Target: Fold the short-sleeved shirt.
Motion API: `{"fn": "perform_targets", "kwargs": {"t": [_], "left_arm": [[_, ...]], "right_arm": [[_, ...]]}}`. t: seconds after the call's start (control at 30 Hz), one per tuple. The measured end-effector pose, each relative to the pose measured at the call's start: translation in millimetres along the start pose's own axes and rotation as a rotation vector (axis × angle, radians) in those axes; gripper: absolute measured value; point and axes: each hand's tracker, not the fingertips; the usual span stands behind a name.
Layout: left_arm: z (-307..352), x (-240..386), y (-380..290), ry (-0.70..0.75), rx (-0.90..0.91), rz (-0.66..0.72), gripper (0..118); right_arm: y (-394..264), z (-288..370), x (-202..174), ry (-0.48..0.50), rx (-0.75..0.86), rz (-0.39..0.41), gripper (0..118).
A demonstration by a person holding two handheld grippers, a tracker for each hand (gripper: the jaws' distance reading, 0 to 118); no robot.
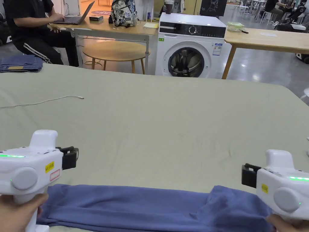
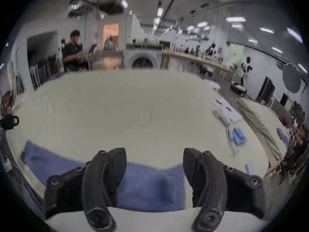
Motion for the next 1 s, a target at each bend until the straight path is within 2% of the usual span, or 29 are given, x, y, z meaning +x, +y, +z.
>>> {"fn": "perform_targets", "kwargs": {"t": [0.07, 0.1, 0.17, 0.2, 0.27, 0.3, 0.4, 0.7, 0.8, 0.87, 1.0], "left_arm": [[3, 11, 4, 0.020, 0.083, -0.021, 41], [5, 15, 6, 0.025, 0.119, -0.029, 41], [10, 24, 9, 0.037, 0.198, -0.039, 41], [12, 28, 10, 0.051, 0.226, -0.043, 41], [8, 27, 13, 0.061, 0.289, -0.052, 39], [9, 29, 14, 0.072, 0.310, -0.054, 32], [16, 40, 14, 0.103, 0.359, -0.070, 0], [14, 25, 16, 0.093, 0.287, -0.003, 0], [14, -1, 11, 0.058, 0.187, 0.043, 0], [7, -27, 5, 0.020, 0.030, 0.103, 0], [-1, -71, -12, -0.129, -0.148, 0.226, 0]], "right_arm": [[3, 3, -14, 0.016, 0.090, -0.025, 63], [4, 4, -20, 0.019, 0.133, -0.032, 56], [5, 7, -32, 0.016, 0.215, -0.034, 28], [6, 14, -40, 0.024, 0.249, -0.038, 18], [7, 18, -51, 0.053, 0.303, -0.046, 9], [7, 19, -56, 0.045, 0.325, -0.046, 0], [10, 23, -68, 0.067, 0.366, -0.054, 0], [18, 27, -91, 0.066, 0.414, -0.067, 0], [21, 28, -95, 0.073, 0.421, -0.058, 0], [23, 26, -98, 0.077, 0.416, -0.045, 0], [22, 23, -104, 0.093, 0.403, -0.026, 0]]}}
